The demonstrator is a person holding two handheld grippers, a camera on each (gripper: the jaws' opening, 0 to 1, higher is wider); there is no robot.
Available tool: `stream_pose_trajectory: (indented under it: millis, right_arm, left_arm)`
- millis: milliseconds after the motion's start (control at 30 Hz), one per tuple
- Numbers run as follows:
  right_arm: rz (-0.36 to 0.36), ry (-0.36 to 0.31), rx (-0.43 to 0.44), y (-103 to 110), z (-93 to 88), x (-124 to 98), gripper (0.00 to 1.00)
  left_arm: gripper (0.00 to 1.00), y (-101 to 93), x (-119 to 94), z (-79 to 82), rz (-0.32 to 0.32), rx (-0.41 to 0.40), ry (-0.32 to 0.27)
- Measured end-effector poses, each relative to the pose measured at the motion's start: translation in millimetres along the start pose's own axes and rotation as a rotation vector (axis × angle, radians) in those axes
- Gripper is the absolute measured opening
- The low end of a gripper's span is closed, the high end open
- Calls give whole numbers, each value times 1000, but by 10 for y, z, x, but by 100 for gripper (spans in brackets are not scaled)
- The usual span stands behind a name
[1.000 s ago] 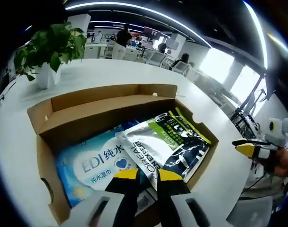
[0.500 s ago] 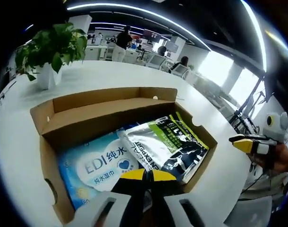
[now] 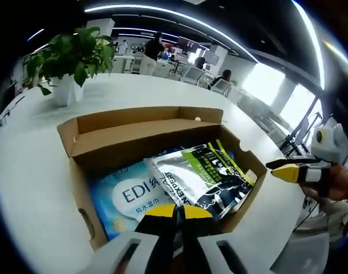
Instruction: Operate the shoe box by opening the lid, removing the specified soft item, and placing it in the target area until the item is outside and the box remains undamaged.
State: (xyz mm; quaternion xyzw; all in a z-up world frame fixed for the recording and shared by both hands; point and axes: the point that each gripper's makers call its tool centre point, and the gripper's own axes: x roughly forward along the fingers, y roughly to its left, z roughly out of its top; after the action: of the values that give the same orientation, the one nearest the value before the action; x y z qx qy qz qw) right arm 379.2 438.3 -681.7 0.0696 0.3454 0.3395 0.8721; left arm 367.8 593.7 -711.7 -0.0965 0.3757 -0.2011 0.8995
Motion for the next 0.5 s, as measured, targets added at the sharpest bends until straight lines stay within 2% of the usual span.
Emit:
stream_pose_trajectory:
  millis: [133,500]
  right_arm:
    - [-3,20,21,3,14,123,21]
    - [19,98,5,76,-53,351,24]
  left_arm:
    - [2,61,-16,-26,4,-4,1]
    - [2,139,-47,-82,11,-12,5]
